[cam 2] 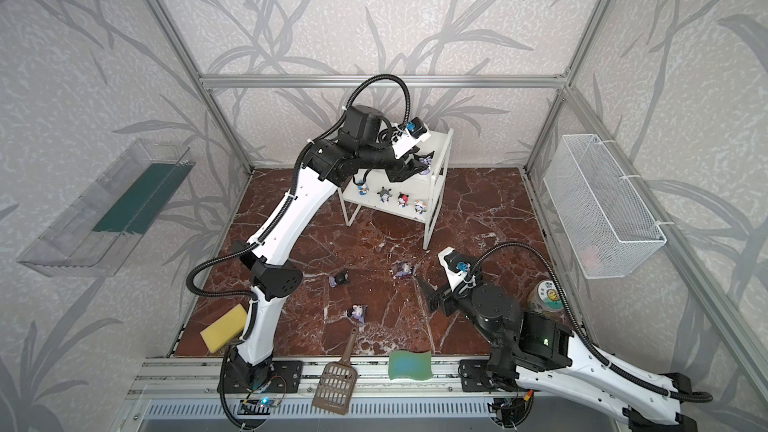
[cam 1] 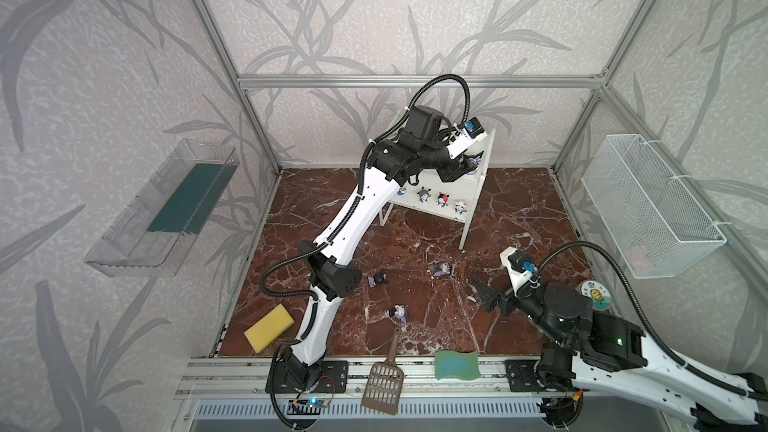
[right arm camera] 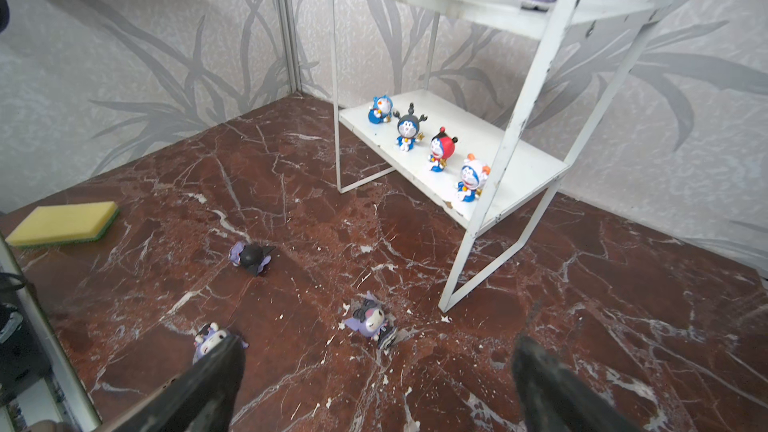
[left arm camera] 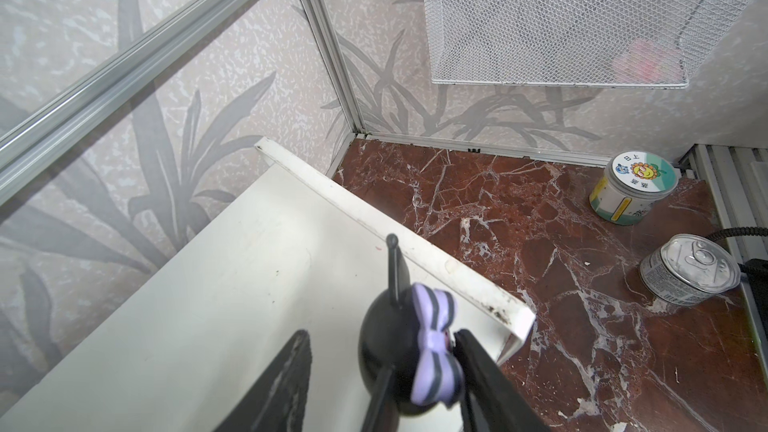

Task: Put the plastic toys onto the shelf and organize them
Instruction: 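Lift the Kuromi onto the top shelf with the left gripper while the right withdraws, then open the left gripper and draw it back from the top shelf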

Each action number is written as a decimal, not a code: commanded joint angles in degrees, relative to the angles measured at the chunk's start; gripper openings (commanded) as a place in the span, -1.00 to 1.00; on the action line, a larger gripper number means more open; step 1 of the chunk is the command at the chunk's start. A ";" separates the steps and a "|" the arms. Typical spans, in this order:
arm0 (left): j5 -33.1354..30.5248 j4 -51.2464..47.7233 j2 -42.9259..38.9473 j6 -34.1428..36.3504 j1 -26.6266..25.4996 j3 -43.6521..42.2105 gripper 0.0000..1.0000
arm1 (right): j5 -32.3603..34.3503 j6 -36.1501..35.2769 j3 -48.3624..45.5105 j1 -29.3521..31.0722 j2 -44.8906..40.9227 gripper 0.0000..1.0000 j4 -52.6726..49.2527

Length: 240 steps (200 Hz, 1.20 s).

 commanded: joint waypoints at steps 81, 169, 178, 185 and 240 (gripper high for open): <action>0.19 1.25 -7.11 0.19 0.46 -7.30 0.65 | 3.09 2.97 2.75 0.28 3.77 0.98 -4.56; -9.51 18.36 -44.60 -5.07 0.35 -56.43 0.82 | -10.45 15.22 -3.09 -5.88 21.17 1.00 1.71; -11.00 19.49 -48.52 -6.75 0.21 -60.99 0.83 | -13.74 17.82 -3.25 -9.19 24.25 0.96 2.36; -11.91 20.45 -51.80 -8.25 0.15 -64.67 0.84 | -16.17 19.13 -3.36 -10.88 26.37 0.92 3.40; -18.67 25.65 -72.66 -22.46 -0.15 -86.81 0.99 | -20.24 18.23 -1.84 -19.57 40.16 0.53 8.04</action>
